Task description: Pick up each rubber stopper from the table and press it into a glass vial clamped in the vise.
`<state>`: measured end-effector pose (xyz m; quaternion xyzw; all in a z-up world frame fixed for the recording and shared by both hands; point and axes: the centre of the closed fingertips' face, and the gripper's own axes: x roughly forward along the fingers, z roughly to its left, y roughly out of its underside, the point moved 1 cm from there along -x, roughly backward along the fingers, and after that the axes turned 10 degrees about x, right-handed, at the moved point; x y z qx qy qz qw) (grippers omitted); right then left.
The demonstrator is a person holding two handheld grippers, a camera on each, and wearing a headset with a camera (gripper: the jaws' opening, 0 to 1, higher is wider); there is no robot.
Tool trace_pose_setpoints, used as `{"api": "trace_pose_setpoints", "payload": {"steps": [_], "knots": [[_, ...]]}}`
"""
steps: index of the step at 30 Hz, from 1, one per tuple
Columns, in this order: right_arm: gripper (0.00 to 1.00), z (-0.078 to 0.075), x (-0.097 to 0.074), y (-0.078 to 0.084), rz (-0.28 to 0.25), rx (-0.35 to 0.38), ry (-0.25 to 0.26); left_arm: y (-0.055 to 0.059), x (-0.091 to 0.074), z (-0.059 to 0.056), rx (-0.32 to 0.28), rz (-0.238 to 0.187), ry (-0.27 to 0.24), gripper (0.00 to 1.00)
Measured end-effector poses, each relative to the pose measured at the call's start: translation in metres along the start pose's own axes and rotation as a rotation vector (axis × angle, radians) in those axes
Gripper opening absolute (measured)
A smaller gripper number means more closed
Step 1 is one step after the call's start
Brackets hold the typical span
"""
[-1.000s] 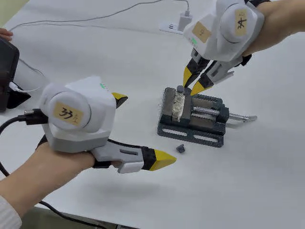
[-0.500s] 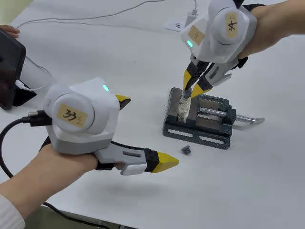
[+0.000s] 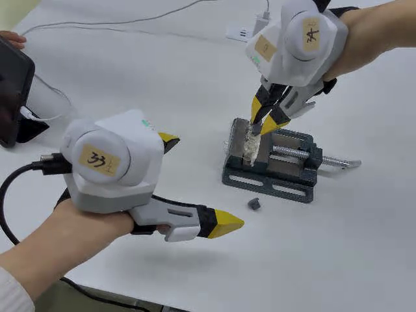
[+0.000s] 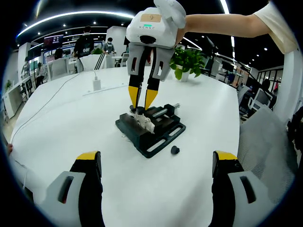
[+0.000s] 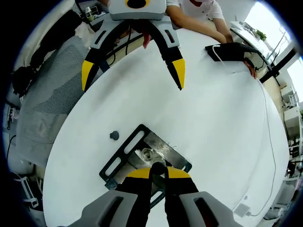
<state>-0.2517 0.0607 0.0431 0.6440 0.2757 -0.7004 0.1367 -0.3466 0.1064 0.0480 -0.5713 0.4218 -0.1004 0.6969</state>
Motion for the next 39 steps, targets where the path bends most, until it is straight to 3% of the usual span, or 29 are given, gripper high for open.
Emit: {"api": "trace_pose_setpoints", "payload": {"steps": [22, 24, 29, 39], "knots": [[0.04, -0.0007, 0.0003, -0.0047, -0.012, 0.021, 0.001, 0.0059, 0.0003, -0.0007, -0.009, 0.005, 0.002, 0.97], [0.04, -0.0012, 0.0006, -0.0031, 0.025, -0.028, 0.012, 0.0066, 0.0004, -0.0008, -0.014, 0.004, 0.002, 0.97], [0.05, -0.0024, 0.0013, -0.0020, 0.006, 0.018, 0.003, 0.0075, 0.0007, -0.0017, -0.012, 0.007, 0.005, 0.97], [0.05, -0.0031, 0.0023, -0.0023, 0.008, 0.034, -0.001, 0.0079, 0.0011, -0.0019, -0.017, 0.006, 0.005, 0.96]]}}
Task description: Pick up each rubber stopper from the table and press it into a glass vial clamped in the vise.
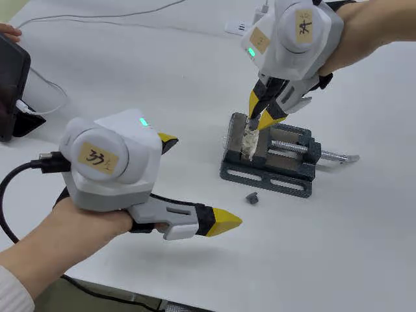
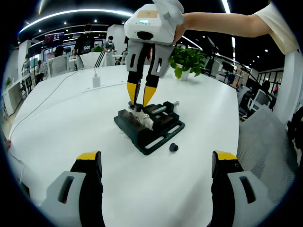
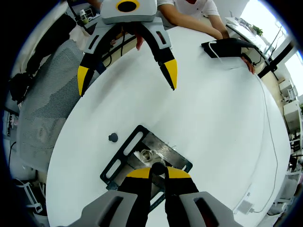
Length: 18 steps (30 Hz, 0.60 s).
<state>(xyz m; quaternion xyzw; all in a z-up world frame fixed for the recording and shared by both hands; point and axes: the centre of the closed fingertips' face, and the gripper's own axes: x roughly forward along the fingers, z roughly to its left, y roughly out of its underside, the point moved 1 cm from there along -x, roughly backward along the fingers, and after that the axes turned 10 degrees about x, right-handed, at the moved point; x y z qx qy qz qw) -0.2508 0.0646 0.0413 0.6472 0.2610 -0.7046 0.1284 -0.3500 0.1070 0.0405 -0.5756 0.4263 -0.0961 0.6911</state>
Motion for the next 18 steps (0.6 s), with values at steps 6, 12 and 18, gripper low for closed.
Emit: {"api": "trace_pose_setpoints", "payload": {"steps": [6, 12, 18], "knots": [[0.05, 0.0010, -0.0002, -0.0004, 0.005, 0.072, 0.007, 0.0008, -0.0008, 0.0007, -0.003, 0.001, -0.003, 0.96], [0.04, -0.0035, 0.0006, -0.0023, 0.033, 0.186, 0.010, -0.0002, 0.0004, -0.0008, -0.002, 0.000, 0.001, 0.96], [0.04, -0.0030, 0.0011, -0.0001, 0.059, 0.247, 0.006, -0.0017, 0.0026, -0.0031, -0.003, -0.005, 0.007, 0.96]]}}
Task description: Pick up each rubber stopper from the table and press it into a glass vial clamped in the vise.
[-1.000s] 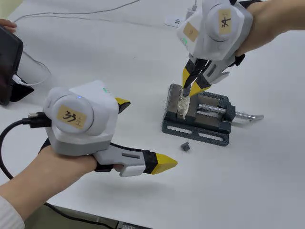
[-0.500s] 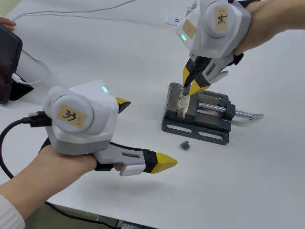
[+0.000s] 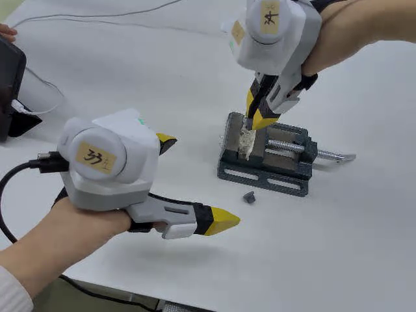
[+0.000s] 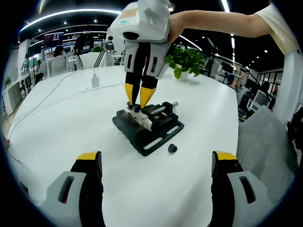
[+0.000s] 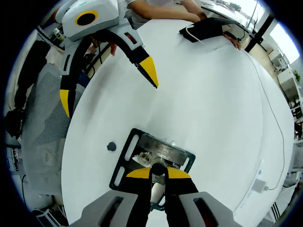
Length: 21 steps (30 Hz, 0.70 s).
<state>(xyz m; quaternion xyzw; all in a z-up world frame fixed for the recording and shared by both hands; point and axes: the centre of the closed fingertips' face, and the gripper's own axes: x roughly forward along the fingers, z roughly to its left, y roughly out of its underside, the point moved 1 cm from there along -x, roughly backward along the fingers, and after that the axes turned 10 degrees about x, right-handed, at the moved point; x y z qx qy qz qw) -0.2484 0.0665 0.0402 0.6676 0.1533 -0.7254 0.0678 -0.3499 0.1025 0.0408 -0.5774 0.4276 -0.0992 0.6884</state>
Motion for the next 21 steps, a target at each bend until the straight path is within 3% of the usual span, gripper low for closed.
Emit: {"api": "trace_pose_setpoints", "payload": {"steps": [4, 13, 21], "knots": [[0.04, 0.0032, 0.0002, 0.0027, 0.020, 0.086, -0.004, -0.0002, 0.0013, -0.0011, 0.001, -0.001, 0.004, 0.96], [0.04, 0.0008, 0.0024, -0.0003, 0.042, 0.167, 0.001, -0.0016, 0.0036, -0.0033, 0.004, -0.003, 0.013, 0.96], [0.05, 0.0010, 0.0026, 0.0011, 0.020, 0.169, 0.006, -0.0035, 0.0022, -0.0035, 0.007, -0.005, 0.012, 0.96]]}}
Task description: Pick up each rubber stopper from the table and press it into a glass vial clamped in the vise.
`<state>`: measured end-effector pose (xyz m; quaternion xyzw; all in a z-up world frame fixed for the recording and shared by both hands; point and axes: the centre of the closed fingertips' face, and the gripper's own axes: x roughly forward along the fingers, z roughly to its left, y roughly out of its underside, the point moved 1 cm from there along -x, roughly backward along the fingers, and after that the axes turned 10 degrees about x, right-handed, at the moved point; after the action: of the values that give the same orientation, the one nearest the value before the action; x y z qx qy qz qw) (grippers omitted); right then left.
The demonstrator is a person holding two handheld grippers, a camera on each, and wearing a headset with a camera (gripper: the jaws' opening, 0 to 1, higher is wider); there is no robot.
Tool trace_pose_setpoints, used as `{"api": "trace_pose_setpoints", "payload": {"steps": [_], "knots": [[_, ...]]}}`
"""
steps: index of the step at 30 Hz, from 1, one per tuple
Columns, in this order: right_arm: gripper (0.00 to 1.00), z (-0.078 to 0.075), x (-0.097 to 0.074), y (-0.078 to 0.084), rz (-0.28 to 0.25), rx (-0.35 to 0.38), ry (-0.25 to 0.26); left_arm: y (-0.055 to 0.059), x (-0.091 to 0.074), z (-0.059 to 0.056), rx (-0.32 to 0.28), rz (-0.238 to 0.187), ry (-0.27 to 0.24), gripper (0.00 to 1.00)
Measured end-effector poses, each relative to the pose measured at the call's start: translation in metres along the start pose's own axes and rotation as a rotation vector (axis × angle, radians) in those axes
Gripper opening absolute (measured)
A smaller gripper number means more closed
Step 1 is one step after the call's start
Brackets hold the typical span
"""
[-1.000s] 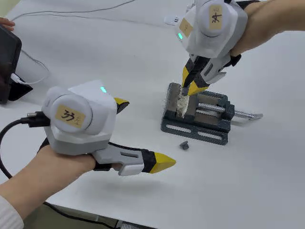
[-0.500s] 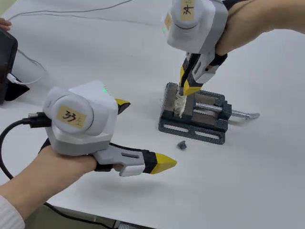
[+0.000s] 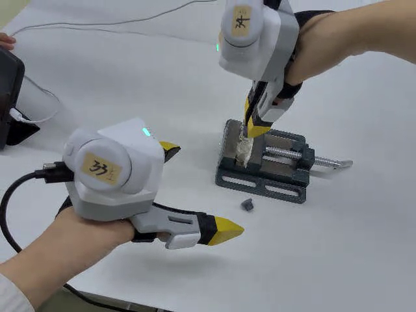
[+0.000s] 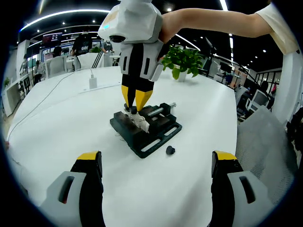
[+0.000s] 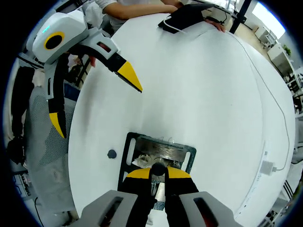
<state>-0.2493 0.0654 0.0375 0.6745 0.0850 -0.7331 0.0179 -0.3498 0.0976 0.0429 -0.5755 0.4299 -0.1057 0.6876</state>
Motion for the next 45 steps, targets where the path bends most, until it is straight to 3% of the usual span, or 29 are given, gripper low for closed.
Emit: {"api": "trace_pose_setpoints", "payload": {"steps": [6, 10, 21, 32, 38, 45], "knots": [[0.05, 0.002, 0.000, -0.001, -0.016, -0.040, 0.008, 0.001, -0.003, 0.002, 0.000, 0.002, -0.006, 0.96], [0.06, 0.002, 0.000, 0.001, -0.016, -0.105, 0.011, 0.000, -0.004, 0.002, 0.002, 0.002, -0.007, 0.96], [0.07, 0.006, -0.003, 0.001, -0.013, -0.120, 0.018, -0.001, -0.004, 0.004, -0.002, -0.003, -0.013, 0.95], [0.11, 0.001, -0.008, 0.002, -0.032, -0.140, 0.030, 0.002, -0.006, 0.003, -0.007, -0.001, -0.018, 0.95], [0.09, 0.001, -0.019, 0.004, -0.076, -0.102, 0.016, -0.001, -0.006, 0.006, 0.000, -0.006, -0.021, 0.95], [0.05, -0.002, -0.019, 0.005, -0.127, -0.055, 0.006, -0.002, -0.005, 0.008, 0.004, -0.005, -0.018, 0.95]]}}
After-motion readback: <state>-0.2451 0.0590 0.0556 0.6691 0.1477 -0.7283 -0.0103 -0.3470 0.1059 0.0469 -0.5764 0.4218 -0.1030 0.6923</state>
